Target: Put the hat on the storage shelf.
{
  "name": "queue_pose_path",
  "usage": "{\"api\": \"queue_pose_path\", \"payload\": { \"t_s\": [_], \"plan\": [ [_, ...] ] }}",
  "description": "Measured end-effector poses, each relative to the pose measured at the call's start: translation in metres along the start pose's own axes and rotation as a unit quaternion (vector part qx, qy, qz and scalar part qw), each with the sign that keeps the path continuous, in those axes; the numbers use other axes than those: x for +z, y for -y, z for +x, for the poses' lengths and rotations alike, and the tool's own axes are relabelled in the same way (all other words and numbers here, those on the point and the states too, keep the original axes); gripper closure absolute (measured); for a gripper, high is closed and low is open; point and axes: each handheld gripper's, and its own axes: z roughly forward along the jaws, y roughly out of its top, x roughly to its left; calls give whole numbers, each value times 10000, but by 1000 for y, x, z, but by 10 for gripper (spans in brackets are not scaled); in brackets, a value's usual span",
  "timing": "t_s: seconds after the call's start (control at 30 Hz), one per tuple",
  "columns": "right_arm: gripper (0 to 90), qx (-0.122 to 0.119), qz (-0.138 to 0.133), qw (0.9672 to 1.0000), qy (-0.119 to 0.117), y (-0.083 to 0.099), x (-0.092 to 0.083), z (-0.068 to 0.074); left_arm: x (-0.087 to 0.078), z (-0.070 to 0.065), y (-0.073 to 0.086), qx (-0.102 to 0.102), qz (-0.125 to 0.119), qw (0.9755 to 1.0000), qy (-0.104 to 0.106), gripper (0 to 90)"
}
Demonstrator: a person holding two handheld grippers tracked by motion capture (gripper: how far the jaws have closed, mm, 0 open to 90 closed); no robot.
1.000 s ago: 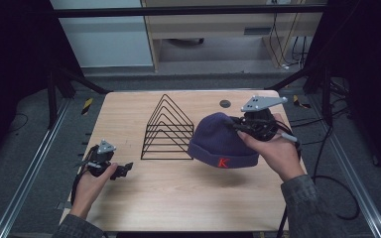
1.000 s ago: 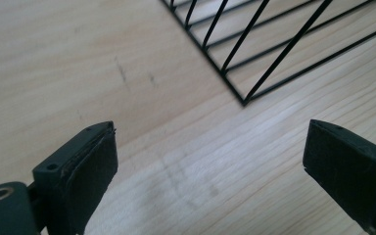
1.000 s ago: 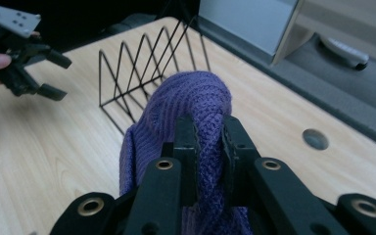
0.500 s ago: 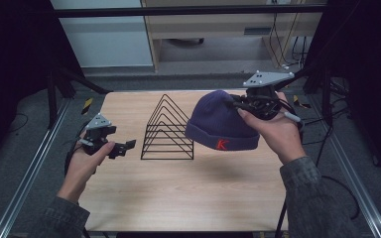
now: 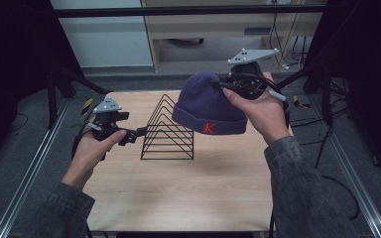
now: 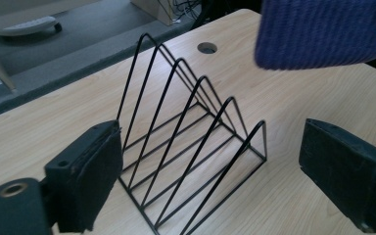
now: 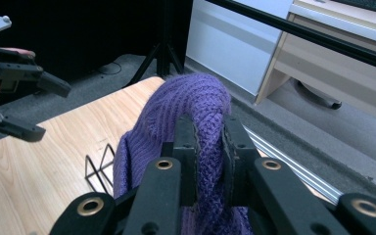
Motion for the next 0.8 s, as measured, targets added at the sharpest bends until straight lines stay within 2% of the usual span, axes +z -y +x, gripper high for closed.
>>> {"api": "queue_pose_path", "payload": {
  "t_s": [0.07, 0.2, 0.47, 0.57, 0.67, 0.8],
  "plan": [
    [794, 15, -37, 10000, -27, -4, 5, 1, 1, -2, -6, 97, -50, 9999, 61, 118],
    [794, -6, -109, 9999, -83, -13, 13, 5, 3, -5, -17, 159, -136, 9996, 180, 159],
    [793, -65, -95, 9997, -227, -26, 29, 16, 9, -11, -34, 186, -286, 9987, 386, 166],
    [792, -79, -115, 9995, -287, -30, 34, 21, 13, -15, -37, 255, -246, 9986, 404, 166],
    [792, -101, -114, 9993, -342, -33, 37, 26, 19, -15, -39, 191, -237, 9984, 481, 163],
    [792, -167, -127, 9990, -403, -38, 40, 32, 25, -12, -40, 75, -206, 9986, 472, 161]
  ]
}}
